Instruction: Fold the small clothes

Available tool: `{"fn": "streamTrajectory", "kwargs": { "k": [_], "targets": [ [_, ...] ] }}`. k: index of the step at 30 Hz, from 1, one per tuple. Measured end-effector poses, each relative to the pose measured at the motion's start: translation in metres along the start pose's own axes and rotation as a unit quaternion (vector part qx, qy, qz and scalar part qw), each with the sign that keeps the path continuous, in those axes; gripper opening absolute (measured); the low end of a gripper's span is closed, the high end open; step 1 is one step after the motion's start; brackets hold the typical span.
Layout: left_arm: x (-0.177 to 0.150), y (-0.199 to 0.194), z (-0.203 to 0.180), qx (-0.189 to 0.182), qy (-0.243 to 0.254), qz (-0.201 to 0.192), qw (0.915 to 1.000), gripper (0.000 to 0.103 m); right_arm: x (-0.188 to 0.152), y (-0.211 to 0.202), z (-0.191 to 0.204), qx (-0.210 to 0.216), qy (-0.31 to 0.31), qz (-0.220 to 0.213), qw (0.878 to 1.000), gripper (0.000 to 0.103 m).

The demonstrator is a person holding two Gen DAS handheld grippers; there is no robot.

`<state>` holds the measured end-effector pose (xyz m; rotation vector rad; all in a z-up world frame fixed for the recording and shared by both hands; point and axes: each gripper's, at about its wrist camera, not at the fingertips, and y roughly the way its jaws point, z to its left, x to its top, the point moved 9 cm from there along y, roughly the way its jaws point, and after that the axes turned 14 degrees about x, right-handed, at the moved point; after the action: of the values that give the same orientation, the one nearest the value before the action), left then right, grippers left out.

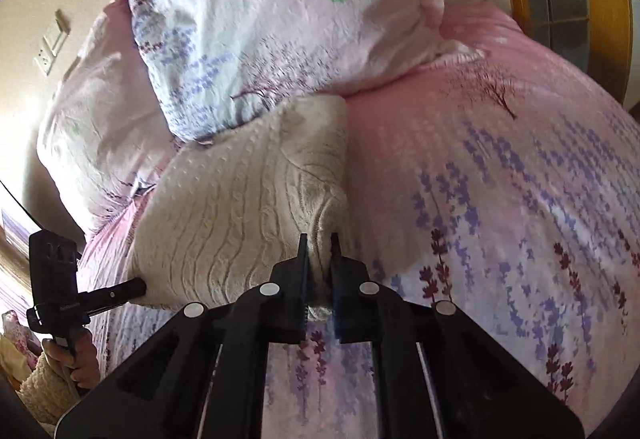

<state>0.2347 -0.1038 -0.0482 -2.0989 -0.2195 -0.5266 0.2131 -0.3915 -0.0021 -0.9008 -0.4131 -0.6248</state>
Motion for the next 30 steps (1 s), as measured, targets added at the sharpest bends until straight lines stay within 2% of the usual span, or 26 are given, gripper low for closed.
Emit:
{"fn": "streamTrajectory", "kwargs": {
  "k": [4, 9, 11, 12, 13, 14, 15, 16, 18, 19, 23, 27, 30],
  "targets": [
    [-0.005, 0.003, 0.006, -0.001, -0.009, 0.003, 1.0000, 0.014, -0.007, 0.008, -0.012, -0.004, 0.018, 0.008, 1.000, 0.009],
    [-0.004, 0.001, -0.003, 0.031, 0.025, -0.015, 0.9991, 0.016, -0.002, 0.012, -0.013, 0.000, 0.025, 0.017, 1.000, 0.010],
    [-0.002, -0.006, -0.006, 0.033, 0.033, -0.022, 0.9987, 0.020, 0.000, 0.006, -0.011, 0.014, 0.036, 0.020, 0.999, 0.014],
    [0.001, -0.012, -0.005, 0.035, 0.034, -0.028, 0.9984, 0.021, 0.003, 0.001, -0.012, 0.019, 0.044, 0.015, 0.999, 0.029],
    [0.005, -0.019, -0.004, 0.036, 0.033, -0.038, 0.9981, 0.031, 0.009, -0.004, -0.013, 0.021, 0.051, 0.005, 0.998, 0.048],
    [0.011, -0.025, -0.002, 0.036, 0.029, -0.050, 0.9977, 0.051, 0.015, -0.010, -0.015, 0.022, 0.058, -0.006, 0.998, 0.058],
    [0.021, -0.032, 0.001, 0.040, 0.020, -0.064, 0.9969, 0.060, 0.022, -0.014, -0.017, 0.025, 0.068, -0.017, 0.997, 0.067],
    [0.029, -0.038, 0.005, 0.043, 0.008, -0.076, 0.9961, 0.067, 0.029, -0.015, -0.018, 0.035, 0.078, -0.022, 0.996, 0.067],
    [0.046, -0.042, 0.011, 0.038, -0.015, -0.081, 0.9959, 0.073, 0.041, -0.008, -0.019, 0.059, 0.104, -0.014, 0.993, 0.074],
    [0.054, -0.040, 0.013, 0.043, -0.022, -0.079, 0.9957, 0.078, 0.047, -0.002, -0.020, 0.064, 0.114, -0.009, 0.991, 0.076],
    [0.077, -0.018, 0.019, 0.074, -0.033, -0.066, 0.9946, 0.085, 0.064, 0.028, -0.026, 0.060, 0.135, 0.022, 0.989, 0.077],
    [0.082, 0.005, 0.019, 0.043, -0.060, -0.032, 0.9967, 0.086, 0.066, 0.057, -0.036, 0.074, 0.175, 0.052, 0.980, 0.077],
    [0.084, 0.022, 0.019, 0.047, -0.072, -0.019, 0.9961, 0.086, 0.061, 0.072, -0.041, 0.089, 0.195, 0.066, 0.975, 0.077]
  ]
}}
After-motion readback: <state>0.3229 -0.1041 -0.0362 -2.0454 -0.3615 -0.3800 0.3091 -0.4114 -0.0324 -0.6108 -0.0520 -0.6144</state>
